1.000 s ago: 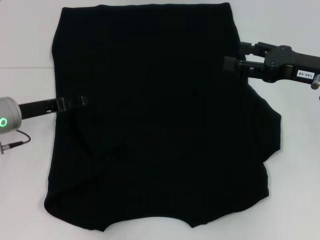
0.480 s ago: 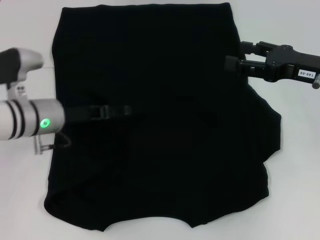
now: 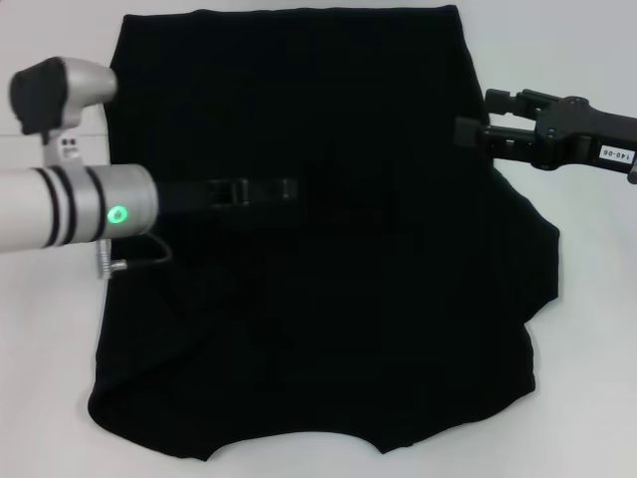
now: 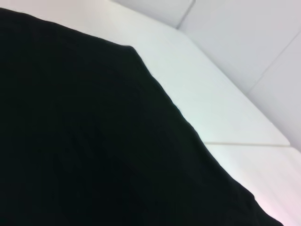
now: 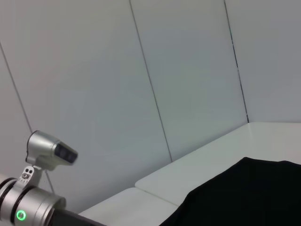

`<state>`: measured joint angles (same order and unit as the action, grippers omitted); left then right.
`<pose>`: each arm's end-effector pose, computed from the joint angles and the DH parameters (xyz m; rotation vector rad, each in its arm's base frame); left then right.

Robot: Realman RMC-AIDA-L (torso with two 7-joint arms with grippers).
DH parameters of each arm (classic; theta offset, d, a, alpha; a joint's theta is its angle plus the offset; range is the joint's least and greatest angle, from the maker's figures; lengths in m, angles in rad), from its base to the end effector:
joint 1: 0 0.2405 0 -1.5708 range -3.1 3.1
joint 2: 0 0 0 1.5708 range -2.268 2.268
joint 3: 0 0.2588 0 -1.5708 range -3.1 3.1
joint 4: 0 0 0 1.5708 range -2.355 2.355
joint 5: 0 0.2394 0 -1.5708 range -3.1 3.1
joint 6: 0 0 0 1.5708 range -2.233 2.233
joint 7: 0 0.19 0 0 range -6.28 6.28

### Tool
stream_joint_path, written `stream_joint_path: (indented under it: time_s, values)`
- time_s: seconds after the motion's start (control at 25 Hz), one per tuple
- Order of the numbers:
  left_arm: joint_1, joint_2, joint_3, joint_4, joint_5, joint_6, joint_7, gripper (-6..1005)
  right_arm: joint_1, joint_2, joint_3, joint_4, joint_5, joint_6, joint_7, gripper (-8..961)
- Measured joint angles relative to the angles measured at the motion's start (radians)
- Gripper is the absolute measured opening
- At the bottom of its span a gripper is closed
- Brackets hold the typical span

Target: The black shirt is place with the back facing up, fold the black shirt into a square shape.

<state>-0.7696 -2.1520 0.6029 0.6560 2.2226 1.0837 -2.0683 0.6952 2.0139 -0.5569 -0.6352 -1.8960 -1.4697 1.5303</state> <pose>-0.2341 0.4743 -0.0595 -2.2701 -1.3236 -0.5797 0.2140 0.4487 0.0198 -2.5048 0.6537 0.8912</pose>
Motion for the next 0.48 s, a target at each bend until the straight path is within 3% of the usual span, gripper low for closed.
stream_joint_path:
  time_s: [0.48]
  values:
    - [0.102, 0.007, -0.022, 0.065, 0.002, -0.092, 0.002, 832, 0.003, 0.000, 0.000, 0.000, 0.000, 0.003, 0.007, 759]
